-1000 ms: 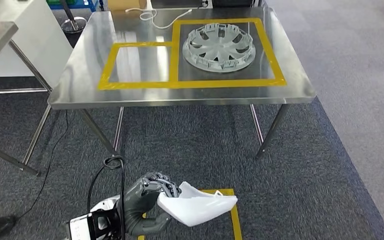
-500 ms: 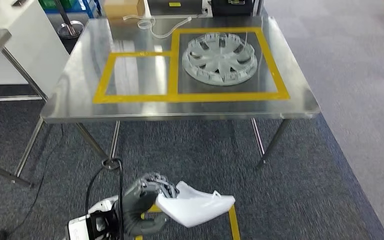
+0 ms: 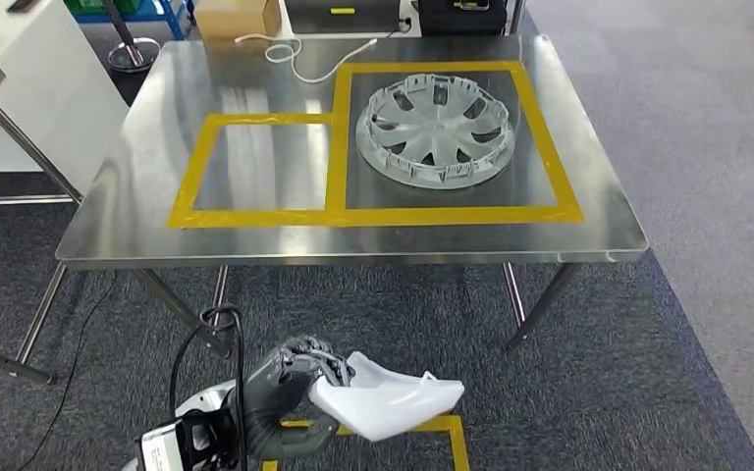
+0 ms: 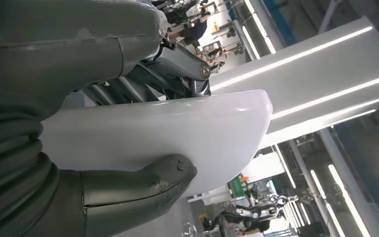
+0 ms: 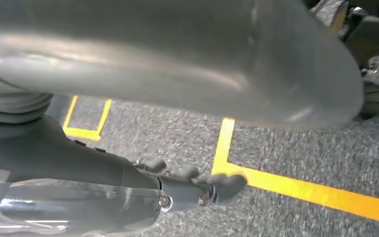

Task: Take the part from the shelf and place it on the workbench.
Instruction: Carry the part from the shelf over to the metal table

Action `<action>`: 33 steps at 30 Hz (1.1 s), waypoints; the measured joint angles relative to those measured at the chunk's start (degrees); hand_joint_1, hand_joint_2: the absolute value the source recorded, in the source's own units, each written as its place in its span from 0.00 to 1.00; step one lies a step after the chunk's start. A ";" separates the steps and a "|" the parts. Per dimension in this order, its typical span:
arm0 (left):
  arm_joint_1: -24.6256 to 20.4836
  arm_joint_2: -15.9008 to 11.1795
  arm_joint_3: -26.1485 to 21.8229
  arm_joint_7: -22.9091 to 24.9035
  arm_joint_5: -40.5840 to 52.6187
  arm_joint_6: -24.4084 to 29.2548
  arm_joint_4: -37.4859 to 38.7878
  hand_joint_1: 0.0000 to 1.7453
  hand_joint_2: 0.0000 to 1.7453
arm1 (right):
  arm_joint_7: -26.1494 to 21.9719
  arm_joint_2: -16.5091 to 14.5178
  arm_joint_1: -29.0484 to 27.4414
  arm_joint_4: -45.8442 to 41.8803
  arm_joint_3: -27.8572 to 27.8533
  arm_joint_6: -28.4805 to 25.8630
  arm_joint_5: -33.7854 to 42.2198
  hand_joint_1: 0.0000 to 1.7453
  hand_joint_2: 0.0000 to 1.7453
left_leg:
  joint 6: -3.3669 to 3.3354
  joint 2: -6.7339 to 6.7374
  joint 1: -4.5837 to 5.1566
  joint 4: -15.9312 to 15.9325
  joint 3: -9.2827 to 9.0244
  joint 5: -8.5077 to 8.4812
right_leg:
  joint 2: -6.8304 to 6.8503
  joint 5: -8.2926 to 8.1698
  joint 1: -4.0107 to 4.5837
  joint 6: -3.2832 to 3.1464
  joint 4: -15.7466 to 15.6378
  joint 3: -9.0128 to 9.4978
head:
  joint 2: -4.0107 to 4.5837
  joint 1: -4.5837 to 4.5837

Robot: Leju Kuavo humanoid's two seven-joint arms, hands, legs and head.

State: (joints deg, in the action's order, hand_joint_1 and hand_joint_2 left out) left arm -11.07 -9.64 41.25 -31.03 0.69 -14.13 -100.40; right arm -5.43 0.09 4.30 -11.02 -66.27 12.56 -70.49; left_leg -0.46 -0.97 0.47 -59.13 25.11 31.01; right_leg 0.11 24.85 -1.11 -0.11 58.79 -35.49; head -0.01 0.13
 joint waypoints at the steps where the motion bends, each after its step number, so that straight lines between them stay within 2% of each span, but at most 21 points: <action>1: -0.04 -0.01 0.02 -0.02 0.03 0.08 -0.02 1.00 1.00 | -0.01 -0.04 0.00 0.00 0.00 -0.01 0.00 0.00 0.00 | 0.34 0.15 -0.08 -2.47 1.35 -0.32 | 0.00 0.37 -0.08 -0.37 -0.21 0.70 | 0.00 -0.09; 3: -0.07 -0.02 0.04 -0.02 0.09 0.16 -0.03 1.00 1.00 | -0.01 -0.09 0.01 0.00 0.00 -0.02 0.00 0.00 0.00 | 1.05 0.44 -0.35 -9.36 5.87 0.65 | -0.01 1.30 -0.19 -0.82 -0.60 2.12 | 0.01 -0.26; 5: -0.04 -0.05 0.10 -0.01 0.11 0.23 -0.03 1.00 1.00 | -0.01 -0.09 0.00 0.00 0.00 -0.02 0.00 0.00 0.00 | 1.50 0.55 -0.61 -14.35 10.69 4.18 | -0.10 2.48 -0.20 -0.88 -0.75 3.52 | 0.01 -0.31; 6: -0.02 -0.07 0.13 -0.01 0.11 0.26 -0.03 1.00 1.00 | -0.01 -0.09 0.00 0.00 0.00 -0.02 0.00 0.00 0.00 | 1.54 0.57 -0.69 -14.91 12.32 5.66 | -0.13 3.16 -0.20 -0.84 -0.76 4.35 | 0.01 -0.31; 7: -0.01 -0.09 0.15 -0.01 0.12 0.28 -0.03 1.00 1.00 | -0.01 -0.09 0.00 0.00 0.00 -0.02 0.00 0.00 0.00 | 1.47 0.59 -0.71 -13.95 13.22 5.97 | -0.16 3.89 -0.18 -0.77 -0.77 5.29 | 0.01 -0.31; 8: 0.01 -0.10 0.15 -0.01 0.12 0.30 -0.03 1.00 1.00 | -0.01 -0.09 -0.01 0.00 0.00 -0.01 0.00 0.00 0.00 | 1.24 0.62 -0.70 -11.67 13.52 4.72 | -0.16 4.64 -0.16 -0.68 -0.78 6.29 | 0.01 -0.31; 11: 0.17 -0.19 0.17 0.01 0.12 0.35 -0.02 1.00 1.00 | -0.01 -0.29 -0.04 0.05 0.00 0.02 0.00 0.00 0.00 | -0.13 0.93 -0.13 -2.54 13.20 -5.64 | -0.22 6.80 -0.06 -0.04 -0.85 8.48 | 0.00 -0.31; 12: 0.24 -0.23 0.18 0.02 0.13 0.37 -0.04 1.00 1.00 | -0.01 -0.37 0.02 0.07 0.00 0.02 0.00 0.00 0.00 | -0.53 0.99 0.14 -0.98 13.02 -7.77 | -0.23 7.35 -0.06 0.34 -0.99 9.02 | -0.01 -0.34; 15: 0.12 -0.27 0.19 -0.01 0.13 0.48 -0.19 1.00 1.00 | -0.05 -0.42 0.23 0.02 0.00 0.01 0.00 0.00 0.00 | -1.59 0.61 0.27 0.40 10.98 -7.64 | -0.16 7.02 -0.11 1.49 0.23 10.21 | -0.01 -0.29; 17: -0.03 -0.27 0.20 -0.03 0.14 0.54 -0.28 1.00 1.00 | -0.10 -0.44 0.41 0.00 0.00 0.02 0.00 0.00 0.00 | -2.37 0.51 0.11 1.24 9.00 -7.10 | -0.15 7.04 -0.18 1.74 4.42 8.50 | 0.00 -0.13; 18: -0.04 -0.27 0.20 -0.03 0.17 0.57 -0.30 1.00 1.00 | -0.11 -0.45 0.49 0.00 0.00 0.02 0.00 0.00 0.00 | -2.64 0.52 0.07 1.45 8.32 -6.66 | -0.16 7.96 -0.20 1.74 7.55 6.43 | 0.01 -0.04; 20: 0.02 -0.27 0.22 -0.03 0.26 0.62 -0.29 1.00 1.00 | -0.11 -0.45 0.55 0.00 0.00 0.02 0.00 0.00 0.00 | -2.89 0.39 0.11 1.51 7.31 -5.60 | -0.16 11.27 -0.14 1.92 13.27 1.29 | 0.01 -0.01; 21: 0.10 -0.28 0.23 -0.02 0.29 0.62 -0.29 1.00 1.00 | -0.10 -0.45 0.47 0.00 0.00 0.00 0.00 0.00 0.00 | -2.90 0.23 0.14 1.50 6.65 -4.95 | -0.16 12.77 -0.12 2.07 14.71 -0.86 | 0.01 -0.01; 22: 0.16 -0.29 0.23 -0.02 0.34 0.63 -0.29 1.00 1.00 | -0.09 -0.44 0.36 0.00 0.00 -0.01 0.00 0.00 0.00 | -2.88 0.07 0.16 1.50 5.86 -4.27 | -0.16 13.28 -0.12 2.18 14.52 -2.19 | 0.01 -0.01; 23: 0.20 -0.30 0.23 -0.01 0.37 0.65 -0.29 1.00 1.00 | -0.07 -0.44 0.25 0.00 0.00 -0.01 0.00 0.00 0.00 | -2.80 -0.08 0.17 1.50 4.94 -3.54 | -0.15 12.46 -0.10 2.17 12.84 -2.77 | 0.01 0.01; 24: 0.21 -0.30 0.23 -0.01 0.41 0.68 -0.29 1.00 1.00 | -0.05 -0.43 0.10 0.00 0.00 -0.01 0.00 0.00 0.00 | -2.67 -0.17 0.19 1.50 3.93 -2.76 | -0.15 9.86 0.00 1.94 9.78 -2.74 | 0.01 0.01; 25: 0.22 -0.32 0.23 -0.01 0.45 0.71 -0.28 1.00 1.00 | -0.02 -0.40 -0.08 0.00 0.00 -0.01 0.00 0.00 0.00 | -2.51 -0.21 0.24 1.47 3.07 -1.96 | -0.15 5.78 0.18 1.53 6.20 -2.61 | 0.01 0.03; 27: 0.30 -0.34 0.28 0.07 0.61 0.82 -0.22 1.00 1.00 | 0.03 -0.35 -0.26 0.00 0.00 0.01 0.00 0.00 0.00 | -1.94 -0.33 0.37 1.41 1.90 -0.45 | -0.27 -0.06 0.63 0.69 1.52 -2.27 | 0.01 -0.05; 28: 0.32 -0.35 0.31 0.16 0.84 0.94 -0.20 1.00 1.00 | 0.05 -0.33 -0.26 -0.01 0.00 0.02 0.01 0.00 0.00 | -1.62 -0.39 0.41 1.29 1.47 -0.02 | -0.34 -1.23 0.77 0.37 0.70 -2.15 | 0.01 -0.11; 31: 0.02 -0.40 0.41 0.71 2.53 2.09 -0.27 1.00 1.00 | -0.05 -0.50 -0.03 -0.02 0.00 0.06 0.10 0.00 0.00 | -0.65 -0.19 0.41 -0.56 1.26 -0.46 | -0.32 -0.77 0.52 -0.56 -0.33 -0.25 | 0.00 -0.22; 33: -0.26 -0.51 0.45 1.09 3.70 3.01 -0.32 1.00 1.00 | -0.15 -0.62 0.10 -0.02 0.00 0.08 0.22 0.00 0.00 | 0.09 0.15 0.13 -5.78 4.27 -0.31 | -0.28 -0.37 0.22 -1.10 -1.27 1.25 | 0.00 -0.37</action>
State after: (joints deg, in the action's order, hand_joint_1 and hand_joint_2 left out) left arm -11.33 -10.15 41.70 -29.94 4.39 -11.12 -100.72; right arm -5.58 -0.53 4.40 -11.03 -66.27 12.64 -70.27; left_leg -0.37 -0.82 0.60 -64.91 29.39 30.70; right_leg -0.18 24.48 -0.89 -1.21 57.53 -34.25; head -0.01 -0.24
